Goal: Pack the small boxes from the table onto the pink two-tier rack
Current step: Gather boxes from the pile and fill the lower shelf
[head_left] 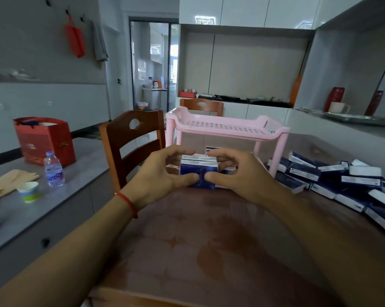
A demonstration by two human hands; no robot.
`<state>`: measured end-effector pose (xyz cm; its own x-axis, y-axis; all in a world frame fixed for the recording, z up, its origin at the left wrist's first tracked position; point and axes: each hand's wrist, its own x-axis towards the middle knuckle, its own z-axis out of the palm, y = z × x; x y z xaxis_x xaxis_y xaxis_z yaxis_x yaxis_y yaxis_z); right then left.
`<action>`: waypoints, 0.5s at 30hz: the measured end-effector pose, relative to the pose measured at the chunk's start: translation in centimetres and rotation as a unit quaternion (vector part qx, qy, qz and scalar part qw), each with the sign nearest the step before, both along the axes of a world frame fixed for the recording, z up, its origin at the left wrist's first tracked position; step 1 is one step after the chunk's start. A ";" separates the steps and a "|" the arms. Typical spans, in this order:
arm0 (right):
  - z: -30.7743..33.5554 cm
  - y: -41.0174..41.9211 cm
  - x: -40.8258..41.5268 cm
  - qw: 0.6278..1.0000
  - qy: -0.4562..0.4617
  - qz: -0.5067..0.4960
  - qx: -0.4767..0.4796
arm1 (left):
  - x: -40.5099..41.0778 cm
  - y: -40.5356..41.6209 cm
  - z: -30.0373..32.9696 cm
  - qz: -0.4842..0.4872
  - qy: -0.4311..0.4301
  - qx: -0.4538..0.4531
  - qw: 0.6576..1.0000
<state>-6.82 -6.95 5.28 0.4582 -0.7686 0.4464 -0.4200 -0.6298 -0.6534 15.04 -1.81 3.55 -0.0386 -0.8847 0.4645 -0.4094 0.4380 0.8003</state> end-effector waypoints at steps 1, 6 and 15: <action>-0.2 0.0 0.1 1.000 -0.007 0.003 0.000 | 0.7 0.1 0.3 -0.003 0.002 0.007 1.000; -1.7 -0.1 0.7 0.997 -0.070 -0.014 -0.022 | 5.7 1.4 1.1 0.006 0.032 0.030 0.999; -1.0 -0.1 2.7 0.995 0.026 -0.016 -0.096 | 2.8 -0.3 -0.3 -0.004 -0.010 0.008 1.000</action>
<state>-4.07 -7.00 4.24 0.4607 -0.6864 0.5626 -0.4716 -0.7263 -0.5000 17.83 -2.11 3.25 -0.0556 -0.8916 0.4494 -0.4220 0.4289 0.7987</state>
